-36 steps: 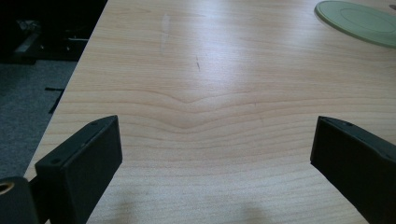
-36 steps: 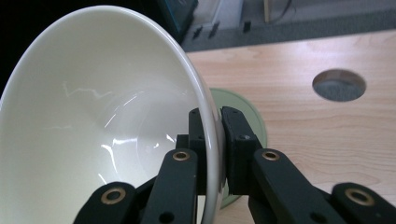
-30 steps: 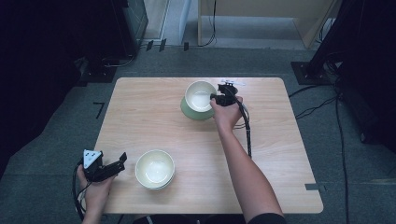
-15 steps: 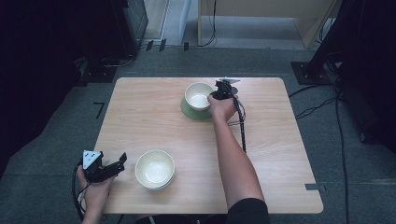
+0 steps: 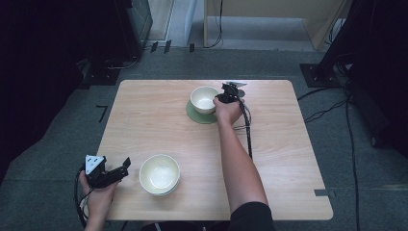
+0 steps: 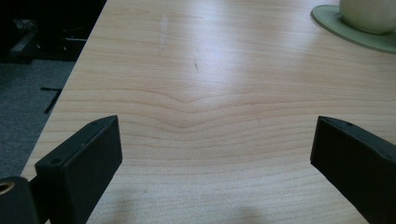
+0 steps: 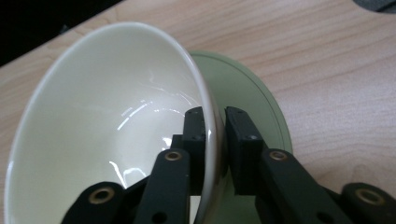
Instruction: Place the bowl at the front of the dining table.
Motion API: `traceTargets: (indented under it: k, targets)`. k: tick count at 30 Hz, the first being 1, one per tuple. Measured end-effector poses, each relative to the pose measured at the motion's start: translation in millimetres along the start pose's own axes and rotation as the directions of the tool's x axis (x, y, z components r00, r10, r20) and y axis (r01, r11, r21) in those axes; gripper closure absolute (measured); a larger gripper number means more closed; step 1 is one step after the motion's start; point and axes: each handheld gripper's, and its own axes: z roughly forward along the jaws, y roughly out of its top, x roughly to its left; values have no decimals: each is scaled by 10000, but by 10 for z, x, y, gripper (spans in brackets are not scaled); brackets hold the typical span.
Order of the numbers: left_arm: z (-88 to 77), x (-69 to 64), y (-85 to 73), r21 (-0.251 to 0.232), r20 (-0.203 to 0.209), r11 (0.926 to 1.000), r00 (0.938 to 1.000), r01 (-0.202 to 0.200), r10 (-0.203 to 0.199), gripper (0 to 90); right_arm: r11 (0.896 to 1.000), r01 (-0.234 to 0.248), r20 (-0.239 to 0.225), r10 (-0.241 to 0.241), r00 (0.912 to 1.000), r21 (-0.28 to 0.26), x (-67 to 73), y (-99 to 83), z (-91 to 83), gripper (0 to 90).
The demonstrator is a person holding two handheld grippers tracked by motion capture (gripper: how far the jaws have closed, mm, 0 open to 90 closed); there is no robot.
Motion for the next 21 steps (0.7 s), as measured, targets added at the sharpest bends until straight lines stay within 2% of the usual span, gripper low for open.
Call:
traceTargets:
  k: [2, 3, 5, 7, 9, 11, 12, 13, 14, 17, 18, 21]
  targets:
    - [-1, 2, 0, -15, 5, 10000, 10000, 19, -19, 20, 10000, 31, -243, -30, 9997, 17, -22, 3, 0, 630]
    - [-3, 6, 0, -27, 21, 10000, 10000, 31, -31, 20, 9999, 116, -321, -120, 9994, -119, -41, 3, -10, 541]
    - [-4, 11, 0, -21, 51, 10000, 10000, 72, -72, 20, 9975, 279, -531, -314, 9981, -647, -78, -2, -49, 454]
    - [-3, 12, 1, -9, 57, 10000, 10000, 79, -79, 20, 9871, 539, -844, -672, 9942, -1504, -116, -19, -143, 379]
    - [-1, 6, 1, 1, 30, 10000, 10000, 41, -41, 20, 9777, 720, -859, -904, 9922, -1974, -140, -38, -236, 295]
    - [0, 1, 0, -4, 2, 10000, 10000, 0, 0, 20, 9706, 1017, -811, -1219, 9892, -2184, -161, -58, -314, 286]
    - [0, 0, 0, -9, -7, 10000, 10000, -8, 8, 20, 9617, 1648, -493, -1796, 9825, -2190, -168, -92, -361, 285]
    - [-1, 0, 0, -5, -20, 10000, 10000, -1, 1, 20, 9542, 2048, -296, -2162, 9759, -2182, -172, -119, -390, 284]
    - [-1, 0, 0, -9, -30, 10000, 10000, 8, -8, 20, 9419, 2509, -167, -2611, 9652, -2232, -182, -155, -440, 282]
    - [2, -5, 0, 22, -51, 10000, 10000, 1, 0, 20, 9151, 3200, 178, -3258, 9453, -2453, -214, -211, -548, 276]
    - [2, -7, 0, 39, -71, 10000, 10000, -33, 33, 20, 9035, 3470, 226, -3530, 9354, -2513, -237, -241, -592, 265]
    - [7, -14, 1, 89, -117, 9999, 9999, -68, 69, 20, 8991, 3560, -130, -3713, 9284, -2547, -325, -336, -707, 241]
